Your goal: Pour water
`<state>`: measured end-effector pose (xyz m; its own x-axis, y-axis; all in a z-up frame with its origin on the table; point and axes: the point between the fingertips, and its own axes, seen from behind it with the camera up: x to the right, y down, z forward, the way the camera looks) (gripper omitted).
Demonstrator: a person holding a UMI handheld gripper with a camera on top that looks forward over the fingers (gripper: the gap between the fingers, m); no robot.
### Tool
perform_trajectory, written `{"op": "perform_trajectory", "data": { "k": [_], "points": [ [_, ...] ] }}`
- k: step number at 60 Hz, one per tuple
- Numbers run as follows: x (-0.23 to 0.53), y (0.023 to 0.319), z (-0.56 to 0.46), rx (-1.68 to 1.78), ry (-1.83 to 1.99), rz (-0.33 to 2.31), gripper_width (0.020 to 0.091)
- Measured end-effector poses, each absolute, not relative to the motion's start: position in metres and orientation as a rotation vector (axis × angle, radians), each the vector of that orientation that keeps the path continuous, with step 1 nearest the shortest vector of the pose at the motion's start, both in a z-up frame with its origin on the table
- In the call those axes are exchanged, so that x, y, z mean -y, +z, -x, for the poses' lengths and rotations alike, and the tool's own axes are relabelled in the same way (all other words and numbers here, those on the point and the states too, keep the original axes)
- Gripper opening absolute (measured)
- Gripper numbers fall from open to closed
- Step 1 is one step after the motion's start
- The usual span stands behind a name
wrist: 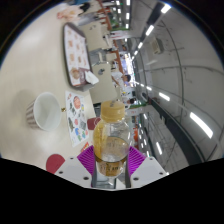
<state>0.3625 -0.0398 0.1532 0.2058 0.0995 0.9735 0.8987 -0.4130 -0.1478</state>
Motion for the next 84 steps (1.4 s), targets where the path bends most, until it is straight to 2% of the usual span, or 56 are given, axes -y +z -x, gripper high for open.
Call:
{"op": "perform_trajectory", "data": {
  "k": [6, 10, 17, 25, 40, 46, 52, 58, 64, 67, 71, 84],
  "points": [
    [0.049, 0.17, -0.369, 0.658, -1.001, 1.798, 0.0375],
    [0.055, 0.17, -0.373, 0.499, -0.805, 1.858, 0.0376],
    [0.062, 0.149, -0.381, 0.277, -0.519, 1.951, 0.0377],
    [0.064, 0.109, -0.381, 0.116, -0.283, 2.011, 0.0376],
    [0.076, 0.039, -0.38, 0.0, -0.087, 2.097, 0.0395],
    [0.079, 0.039, -0.382, -0.041, -0.046, 2.053, 0.0394],
    [0.077, 0.04, -0.381, -0.027, -0.037, 2.041, 0.0443],
    [0.081, 0.036, -0.379, -0.029, -0.017, 2.089, 0.0528],
    [0.096, 0.037, -0.378, -0.061, -0.009, 2.152, 0.0868],
    [0.108, 0.044, -0.38, -0.07, -0.04, 2.17, 0.0825],
    [0.127, 0.055, -0.373, -0.06, -0.062, 2.201, 0.0859],
    [0.212, 0.103, -0.334, -0.053, -0.093, 2.298, 0.0849]
  ]
}}
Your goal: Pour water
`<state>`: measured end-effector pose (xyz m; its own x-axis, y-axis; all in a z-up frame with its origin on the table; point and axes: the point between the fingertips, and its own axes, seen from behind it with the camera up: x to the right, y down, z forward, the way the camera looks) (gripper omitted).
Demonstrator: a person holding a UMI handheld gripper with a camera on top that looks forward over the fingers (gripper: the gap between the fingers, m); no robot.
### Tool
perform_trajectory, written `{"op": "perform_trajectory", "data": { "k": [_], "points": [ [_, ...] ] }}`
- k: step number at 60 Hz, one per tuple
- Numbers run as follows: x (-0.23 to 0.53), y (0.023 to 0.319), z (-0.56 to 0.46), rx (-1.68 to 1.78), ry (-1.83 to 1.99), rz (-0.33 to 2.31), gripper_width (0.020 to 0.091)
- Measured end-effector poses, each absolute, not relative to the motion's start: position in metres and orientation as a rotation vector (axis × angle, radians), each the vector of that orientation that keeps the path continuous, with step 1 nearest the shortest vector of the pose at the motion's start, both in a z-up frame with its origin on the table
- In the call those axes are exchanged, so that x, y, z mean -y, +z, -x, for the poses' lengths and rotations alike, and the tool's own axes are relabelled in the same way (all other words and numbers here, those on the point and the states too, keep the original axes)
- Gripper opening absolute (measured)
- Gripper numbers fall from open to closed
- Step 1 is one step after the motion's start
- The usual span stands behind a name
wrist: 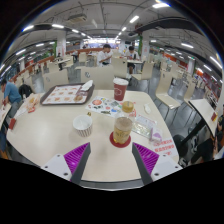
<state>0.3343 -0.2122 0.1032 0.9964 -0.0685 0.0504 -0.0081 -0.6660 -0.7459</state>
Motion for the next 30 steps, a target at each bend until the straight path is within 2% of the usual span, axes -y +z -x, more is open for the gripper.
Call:
{"op": "perform_trajectory", "data": {
  "k": [11, 30],
  "points": [
    [0.258, 0.138, -0.309, -0.048, -0.126, 2.289, 0.0848],
    [0.284, 0.155, -0.291, -0.047, -0.135, 2.271, 0.0848]
  ]
}}
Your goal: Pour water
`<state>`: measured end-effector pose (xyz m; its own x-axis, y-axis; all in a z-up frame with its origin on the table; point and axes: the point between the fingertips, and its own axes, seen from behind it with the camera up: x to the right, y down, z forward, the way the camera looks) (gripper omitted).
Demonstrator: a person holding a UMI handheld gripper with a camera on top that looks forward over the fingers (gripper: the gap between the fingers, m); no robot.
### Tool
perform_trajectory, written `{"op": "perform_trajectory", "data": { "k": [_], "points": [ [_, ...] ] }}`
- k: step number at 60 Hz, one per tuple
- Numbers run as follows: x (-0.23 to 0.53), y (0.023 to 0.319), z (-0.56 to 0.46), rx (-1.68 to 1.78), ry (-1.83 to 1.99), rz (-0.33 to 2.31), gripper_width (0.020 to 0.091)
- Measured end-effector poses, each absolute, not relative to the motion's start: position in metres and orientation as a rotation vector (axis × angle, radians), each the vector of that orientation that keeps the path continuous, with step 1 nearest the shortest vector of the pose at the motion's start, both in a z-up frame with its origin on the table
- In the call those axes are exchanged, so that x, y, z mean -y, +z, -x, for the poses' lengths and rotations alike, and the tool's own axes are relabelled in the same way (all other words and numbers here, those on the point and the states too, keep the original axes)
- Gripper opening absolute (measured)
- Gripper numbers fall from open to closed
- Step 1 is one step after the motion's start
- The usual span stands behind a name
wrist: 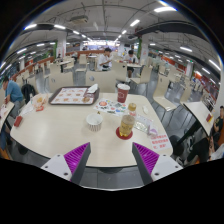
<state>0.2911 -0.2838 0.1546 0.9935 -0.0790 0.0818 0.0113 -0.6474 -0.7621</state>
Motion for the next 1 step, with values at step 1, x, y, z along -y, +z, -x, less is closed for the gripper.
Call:
{"op": "perform_trajectory", "data": {
  "k": [1],
  "points": [
    [0.2839, 0.1554, -0.2907, -0.047, -0.136, 2.27, 0.0847]
  ]
}}
